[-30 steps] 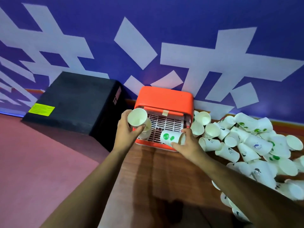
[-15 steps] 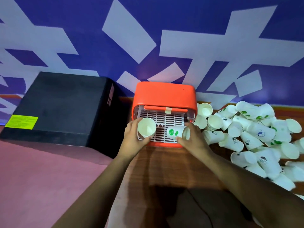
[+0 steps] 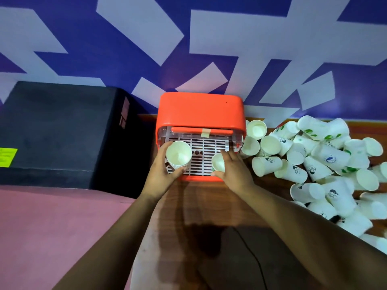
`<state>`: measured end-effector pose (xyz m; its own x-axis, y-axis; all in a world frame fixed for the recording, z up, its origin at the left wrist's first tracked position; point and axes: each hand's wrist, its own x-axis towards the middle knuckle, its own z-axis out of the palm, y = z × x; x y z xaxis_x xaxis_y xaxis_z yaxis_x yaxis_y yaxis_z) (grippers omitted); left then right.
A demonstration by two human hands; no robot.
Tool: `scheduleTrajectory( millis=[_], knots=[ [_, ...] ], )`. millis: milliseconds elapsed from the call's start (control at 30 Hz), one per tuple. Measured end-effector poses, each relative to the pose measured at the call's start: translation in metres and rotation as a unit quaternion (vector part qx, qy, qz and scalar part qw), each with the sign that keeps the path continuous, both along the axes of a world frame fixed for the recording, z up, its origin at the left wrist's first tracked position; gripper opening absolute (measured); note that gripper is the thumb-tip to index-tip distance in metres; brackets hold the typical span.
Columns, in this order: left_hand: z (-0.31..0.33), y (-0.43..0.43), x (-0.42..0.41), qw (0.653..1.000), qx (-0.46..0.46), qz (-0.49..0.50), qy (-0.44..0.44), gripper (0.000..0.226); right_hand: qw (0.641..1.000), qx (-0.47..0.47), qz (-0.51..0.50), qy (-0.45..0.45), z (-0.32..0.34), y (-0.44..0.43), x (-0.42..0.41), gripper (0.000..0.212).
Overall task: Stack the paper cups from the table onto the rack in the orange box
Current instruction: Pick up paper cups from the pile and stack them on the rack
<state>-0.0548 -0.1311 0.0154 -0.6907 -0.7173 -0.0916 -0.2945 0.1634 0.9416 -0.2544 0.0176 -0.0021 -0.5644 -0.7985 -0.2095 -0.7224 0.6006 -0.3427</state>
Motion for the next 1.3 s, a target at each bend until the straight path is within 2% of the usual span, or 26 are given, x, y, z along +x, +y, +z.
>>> scheduleTrajectory(
  millis=[167, 267, 300, 367, 467, 567, 700, 833, 1100, 1200, 1300],
  knots=[
    [-0.001, 0.003, -0.003, 1.0, 0.01, -0.006, -0.004, 0.082, 1.0, -0.007, 0.014, 0.012, 0.002, 0.003, 0.004, 0.093],
    [-0.002, 0.003, 0.0, 0.999, 0.034, -0.021, -0.007, 0.09, 0.994, -0.064, 0.046, 0.076, 0.018, 0.002, 0.01, 0.07],
    [-0.005, 0.002, 0.003, 0.999, 0.043, -0.026, -0.011, 0.09, 0.993, -0.088, 0.054, 0.057, 0.025, 0.0, 0.013, 0.06],
    [-0.01, 0.001, 0.008, 0.997, 0.062, -0.015, -0.032, 0.082, 0.99, -0.12, 0.032, -0.069, 0.035, -0.008, 0.023, 0.051],
    [-0.018, 0.001, 0.012, 0.994, 0.074, 0.017, -0.081, 0.062, 0.951, -0.135, -0.067, -0.27, 0.038, -0.026, 0.038, 0.052],
    [-0.014, 0.006, 0.009, 0.993, 0.064, 0.006, -0.095, 0.041, 0.922, -0.118, -0.111, -0.352, 0.023, -0.04, 0.048, 0.055],
    [-0.016, 0.004, 0.002, 0.995, 0.044, -0.01, -0.089, 0.038, 0.915, -0.125, -0.104, -0.37, 0.009, -0.048, 0.052, 0.047],
    [-0.021, -0.004, -0.012, 0.996, 0.049, 0.011, -0.069, 0.04, 0.908, -0.178, -0.116, -0.361, 0.0, -0.061, 0.046, 0.044],
    [-0.032, -0.025, -0.036, 0.997, 0.04, 0.066, -0.028, 0.042, 0.901, -0.226, -0.142, -0.341, -0.02, -0.097, 0.038, 0.033],
    [-0.036, -0.03, -0.044, 0.995, 0.032, 0.086, -0.03, 0.039, 0.902, -0.23, -0.168, -0.325, -0.024, -0.107, 0.04, 0.019],
    [-0.035, -0.032, -0.052, 0.995, 0.021, 0.096, -0.02, 0.032, 0.905, -0.232, -0.191, -0.3, -0.025, -0.112, 0.04, 0.014]
  ],
)
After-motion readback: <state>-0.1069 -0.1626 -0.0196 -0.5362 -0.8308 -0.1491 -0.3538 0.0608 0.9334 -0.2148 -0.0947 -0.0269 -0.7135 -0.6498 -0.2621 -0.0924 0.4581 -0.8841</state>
